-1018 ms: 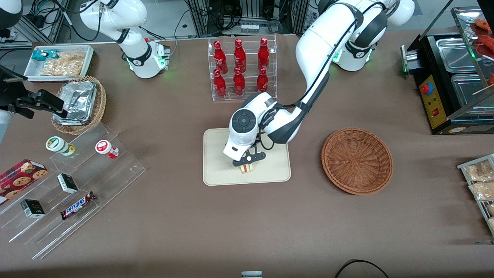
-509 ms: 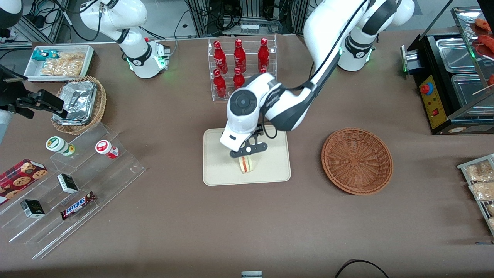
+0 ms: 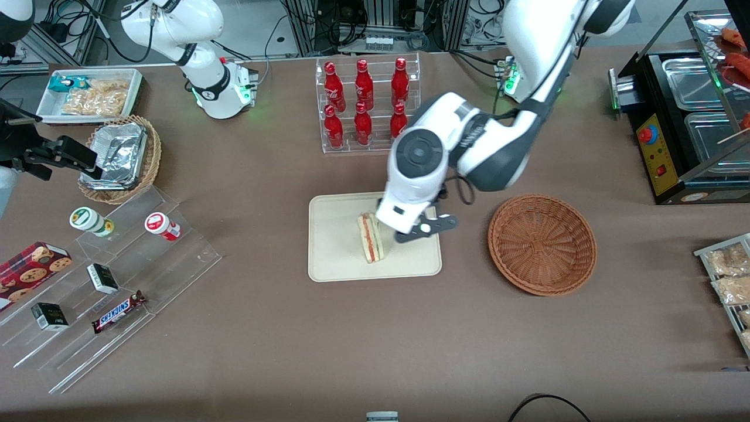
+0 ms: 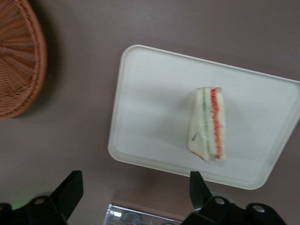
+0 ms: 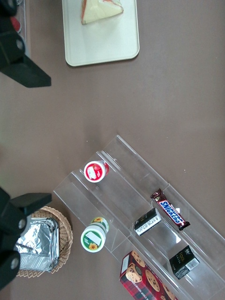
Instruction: Place sandwich from basket to tray
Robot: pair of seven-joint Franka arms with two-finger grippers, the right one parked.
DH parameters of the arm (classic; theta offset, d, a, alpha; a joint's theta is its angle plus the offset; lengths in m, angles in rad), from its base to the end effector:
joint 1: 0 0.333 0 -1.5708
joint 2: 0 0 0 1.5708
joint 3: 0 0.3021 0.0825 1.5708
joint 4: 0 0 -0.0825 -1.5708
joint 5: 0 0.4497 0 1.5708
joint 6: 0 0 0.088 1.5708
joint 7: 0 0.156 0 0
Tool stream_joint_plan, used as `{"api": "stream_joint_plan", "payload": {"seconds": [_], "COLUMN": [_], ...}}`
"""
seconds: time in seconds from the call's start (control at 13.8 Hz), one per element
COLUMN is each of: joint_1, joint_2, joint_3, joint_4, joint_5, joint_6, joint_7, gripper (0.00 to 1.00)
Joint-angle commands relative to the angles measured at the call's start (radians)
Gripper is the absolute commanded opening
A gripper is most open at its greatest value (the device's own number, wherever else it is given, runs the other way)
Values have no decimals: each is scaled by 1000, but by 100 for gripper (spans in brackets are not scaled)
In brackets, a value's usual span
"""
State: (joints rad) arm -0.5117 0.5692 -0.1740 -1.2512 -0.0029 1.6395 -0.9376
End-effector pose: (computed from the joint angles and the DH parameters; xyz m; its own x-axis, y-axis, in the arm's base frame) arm 0.5912 -0.4564 0.3477 0.9458 0.2707 -0.1795 0.2598 -0.9622 -0.0821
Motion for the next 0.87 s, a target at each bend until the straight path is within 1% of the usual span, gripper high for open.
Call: {"api": "stream_joint_plan", "payload": {"seconds": [0.0,0.15,0.51,0.65,0.8], "joint_1": [54,119,269,333,384], "joint_2": [-107,-153,-327,-383,-414], "joint_3": [27,28,28,28,28], "joint_4": [-144,-200,-359,-392,-390], "joint_5": [7,9,12,12,12], "joint_6": [-6,-15,-33,-67,-112], "joint_7": [37,156,371,500,612], "gripper": [100,100,100,100,100]}}
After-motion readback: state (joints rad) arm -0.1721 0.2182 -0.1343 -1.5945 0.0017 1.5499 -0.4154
